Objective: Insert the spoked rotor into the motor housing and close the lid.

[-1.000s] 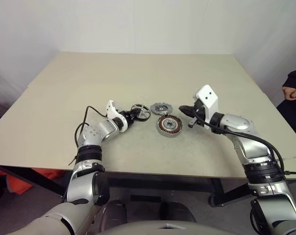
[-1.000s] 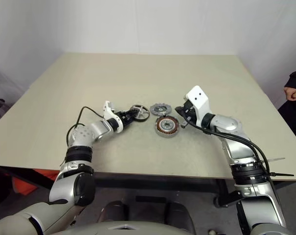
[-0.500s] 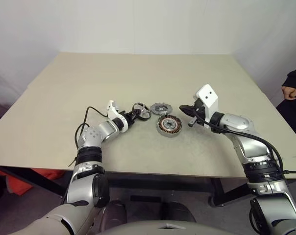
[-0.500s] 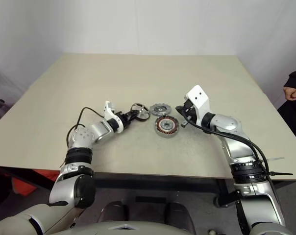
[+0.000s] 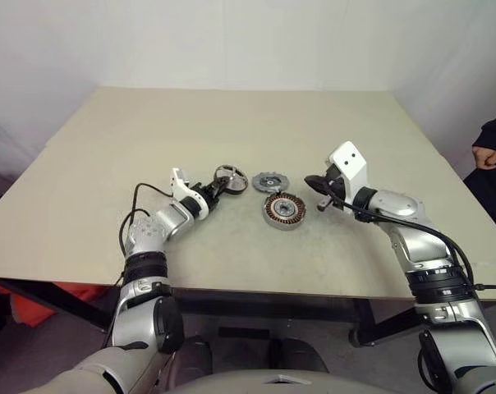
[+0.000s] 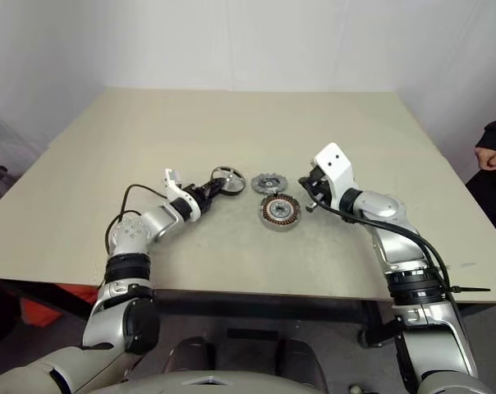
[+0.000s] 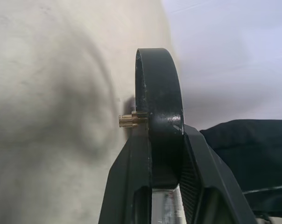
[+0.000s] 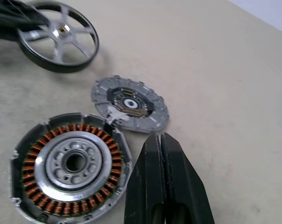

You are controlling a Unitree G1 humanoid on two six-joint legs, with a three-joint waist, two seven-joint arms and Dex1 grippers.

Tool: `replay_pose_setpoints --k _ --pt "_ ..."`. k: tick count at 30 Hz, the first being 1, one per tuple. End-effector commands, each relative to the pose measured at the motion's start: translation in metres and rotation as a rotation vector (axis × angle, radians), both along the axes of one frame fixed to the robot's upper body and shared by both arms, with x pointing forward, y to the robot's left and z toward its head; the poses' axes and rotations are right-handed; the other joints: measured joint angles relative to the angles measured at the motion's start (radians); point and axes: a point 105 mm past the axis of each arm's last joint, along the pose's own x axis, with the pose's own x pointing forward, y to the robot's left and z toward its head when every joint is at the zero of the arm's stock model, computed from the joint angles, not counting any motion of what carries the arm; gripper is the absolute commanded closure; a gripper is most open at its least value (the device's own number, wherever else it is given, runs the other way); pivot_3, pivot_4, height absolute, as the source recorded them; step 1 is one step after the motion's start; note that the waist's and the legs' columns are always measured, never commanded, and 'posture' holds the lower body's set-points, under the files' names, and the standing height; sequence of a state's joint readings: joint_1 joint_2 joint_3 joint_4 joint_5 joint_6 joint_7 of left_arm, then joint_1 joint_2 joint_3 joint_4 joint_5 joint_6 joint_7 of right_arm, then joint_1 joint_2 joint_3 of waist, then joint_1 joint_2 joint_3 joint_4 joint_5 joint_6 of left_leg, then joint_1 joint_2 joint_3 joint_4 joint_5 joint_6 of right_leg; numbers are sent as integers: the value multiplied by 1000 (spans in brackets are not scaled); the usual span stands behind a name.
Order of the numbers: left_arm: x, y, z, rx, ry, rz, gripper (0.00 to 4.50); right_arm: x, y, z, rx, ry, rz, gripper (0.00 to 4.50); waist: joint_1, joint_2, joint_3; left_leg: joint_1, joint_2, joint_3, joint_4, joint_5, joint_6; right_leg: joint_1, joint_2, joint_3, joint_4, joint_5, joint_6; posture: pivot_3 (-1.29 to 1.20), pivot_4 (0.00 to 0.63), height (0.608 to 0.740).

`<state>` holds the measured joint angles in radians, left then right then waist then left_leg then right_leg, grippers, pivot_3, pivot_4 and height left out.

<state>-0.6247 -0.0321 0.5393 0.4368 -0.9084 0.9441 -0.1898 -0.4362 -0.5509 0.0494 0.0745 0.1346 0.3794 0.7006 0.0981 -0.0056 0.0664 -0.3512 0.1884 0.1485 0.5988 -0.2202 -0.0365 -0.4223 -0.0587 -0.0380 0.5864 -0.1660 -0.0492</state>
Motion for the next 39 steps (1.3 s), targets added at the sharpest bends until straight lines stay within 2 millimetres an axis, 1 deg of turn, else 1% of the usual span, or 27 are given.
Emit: replay_pose_setpoints --k 1,4,7,9,12,14,18,23,30,34,39 --pt "-10 -33 49 -111 -161 -177 4055 4 -8 13 -35 -48 -21 4500 2 0 0 0 0 0 0 0 0 0 0 0 0 0 0 0 0 740" --pt "-23 -54 61 -124 -194 -312 4055 1 -8 11 -45 -38 -8 4500 4 0 0 0 0 0 0 0 0 0 -1 0 0 0 0 0 0 740" --pt "-34 -70 66 -140 -198 -414 4055 -2 -12 7 -72 -28 -12 4500 3 0 0 0 0 0 0 0 0 0 -1 0 0 0 0 0 0 740" --pt "-40 -77 65 -151 -184 -466 4055 -4 -16 3 -96 -16 -23 4500 2 0 0 0 0 0 0 0 1 0 0 0 0 0 0 0 0 740" --pt "-47 -86 56 -159 -135 -528 4055 -11 -18 0 -105 16 -7 4500 -1 0 0 0 -1 0 0 0 1 0 0 0 0 0 0 0 0 740" --pt "-47 -88 51 -153 -110 -538 4055 -16 -21 -3 -128 28 -4 4500 -2 0 0 0 -1 0 0 0 1 0 0 0 0 0 0 0 0 740" --pt "-46 -92 45 -146 -72 -553 4055 -28 -36 -7 -158 69 -24 4500 4 0 0 0 -1 0 0 0 1 0 0 0 -1 0 1 0 0 740" --pt "-43 -95 30 -116 -28 -543 4055 -37 -48 -9 -181 88 -49 4500 4 0 0 -1 -1 0 0 1 4 1 0 -1 -4 -1 1 0 0 740" --pt "-37 -104 17 -99 -4 -540 4055 -42 -49 -9 -182 91 -58 4500 5 0 0 -2 -1 0 0 1 5 1 0 -2 -6 -1 1 0 0 740" --pt "-28 -105 9 -70 5 -508 4055 -43 -50 -9 -181 91 -64 4500 5 0 0 -2 -1 0 0 1 6 1 0 -2 -7 0 1 0 0 740" --pt "-28 -107 3 -65 18 -517 4055 -43 -50 -8 -180 88 -69 4500 6 0 0 -2 -1 0 -1 0 6 1 0 -3 -7 0 2 0 0 740"
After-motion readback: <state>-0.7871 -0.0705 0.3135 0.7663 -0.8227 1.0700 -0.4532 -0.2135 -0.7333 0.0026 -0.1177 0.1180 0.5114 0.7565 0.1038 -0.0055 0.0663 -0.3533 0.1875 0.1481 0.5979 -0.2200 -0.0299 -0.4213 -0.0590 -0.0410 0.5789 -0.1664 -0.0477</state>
